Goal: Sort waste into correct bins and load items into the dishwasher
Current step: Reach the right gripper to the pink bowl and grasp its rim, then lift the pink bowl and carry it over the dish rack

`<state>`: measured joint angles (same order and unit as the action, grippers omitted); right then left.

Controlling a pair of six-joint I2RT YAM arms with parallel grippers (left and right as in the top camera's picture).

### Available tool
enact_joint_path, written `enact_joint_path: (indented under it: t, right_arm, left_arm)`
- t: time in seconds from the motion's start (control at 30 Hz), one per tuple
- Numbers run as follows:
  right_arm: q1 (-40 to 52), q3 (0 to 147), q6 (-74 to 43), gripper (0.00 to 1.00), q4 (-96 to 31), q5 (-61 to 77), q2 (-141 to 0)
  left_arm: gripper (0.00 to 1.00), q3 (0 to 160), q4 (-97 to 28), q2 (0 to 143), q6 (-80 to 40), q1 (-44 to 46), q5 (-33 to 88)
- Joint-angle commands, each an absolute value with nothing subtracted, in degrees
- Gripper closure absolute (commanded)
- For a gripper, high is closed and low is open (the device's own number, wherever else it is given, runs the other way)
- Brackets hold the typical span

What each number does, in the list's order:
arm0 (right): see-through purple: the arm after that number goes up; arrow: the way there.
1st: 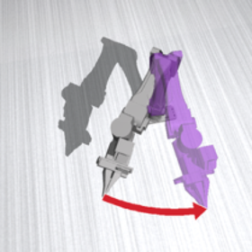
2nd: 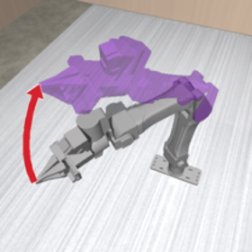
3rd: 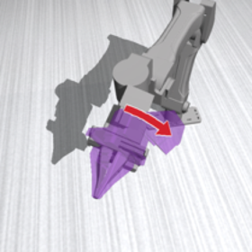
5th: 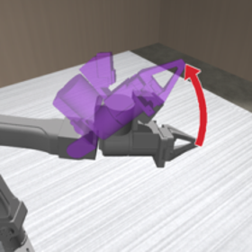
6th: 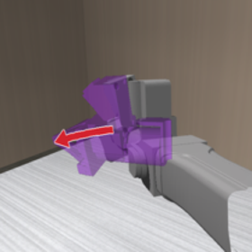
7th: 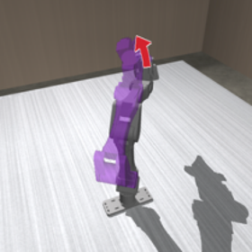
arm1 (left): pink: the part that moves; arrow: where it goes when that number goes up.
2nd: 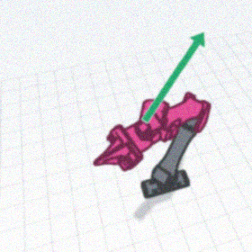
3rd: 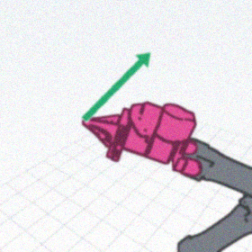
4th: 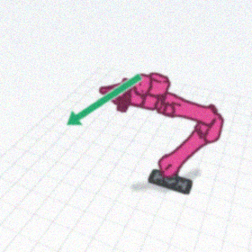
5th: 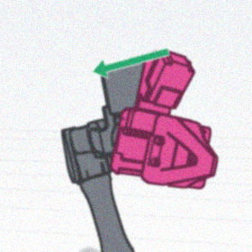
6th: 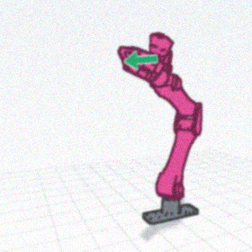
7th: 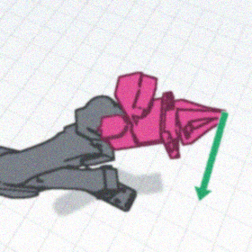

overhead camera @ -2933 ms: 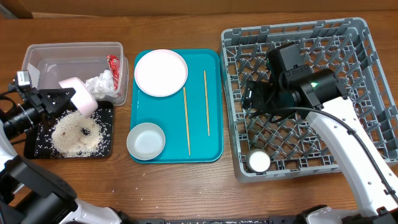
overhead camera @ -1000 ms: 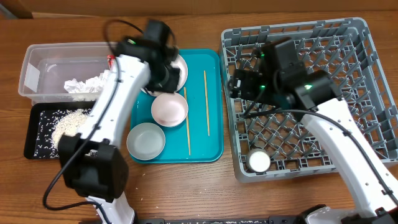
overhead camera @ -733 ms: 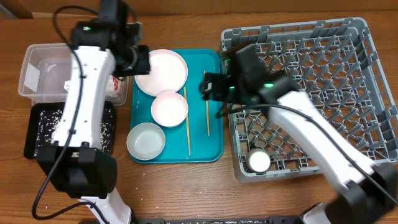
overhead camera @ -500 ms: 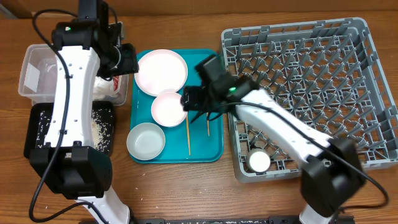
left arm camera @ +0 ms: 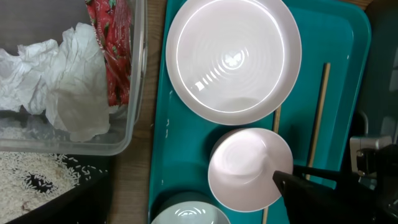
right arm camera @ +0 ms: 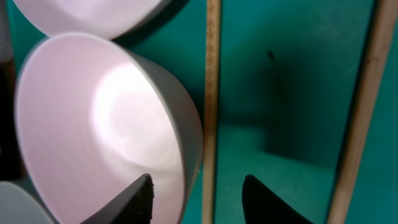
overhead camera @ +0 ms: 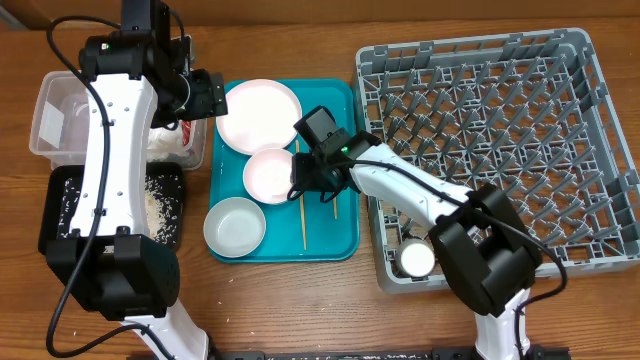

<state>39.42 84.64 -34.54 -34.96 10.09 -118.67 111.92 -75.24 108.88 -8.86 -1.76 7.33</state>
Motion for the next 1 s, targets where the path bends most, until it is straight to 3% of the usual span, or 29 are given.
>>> enact_joint_path:
  t: [0.0, 0.1, 0.3, 0.4, 0.67, 0.97]
  right_arm:
    - [39.4, 85.6, -34.1, 0.61, -34.0, 8.8, -119.1]
    - [39.4, 85.6, -34.1, 0.67, -33.7, 8.6, -119.1]
    - [39.4, 85.6, -34.1, 0.96, -33.7, 8.6, -119.1]
    - [39.4, 85.6, -34.1, 0.96, -33.8, 8.6, -119.1]
    - [38.9, 85.8, -32.5, 0.96, -34.4, 8.3, -115.1]
    - [32.6, 90.7, -31.0, 0.96, -45.7, -3.2, -101.2]
  left_arm:
    - [0.1, 113.0, -75.0, 108.7, -8.6, -2.0, 5.7]
    - [0.09, 113.0, -74.7, 108.7, -8.6, -2.0, 5.3]
    - [0.05, 113.0, -74.7, 108.7, -8.6, -2.0, 5.3]
    - [0.0, 113.0, -74.8, 108.7, -8.6, -2.0, 5.3]
    - [0.0, 113.0, -74.8, 108.7, -8.6, -1.9, 5.4]
    - [0.0, 113.0, -74.8, 108.7, -8.6, -1.9, 5.4]
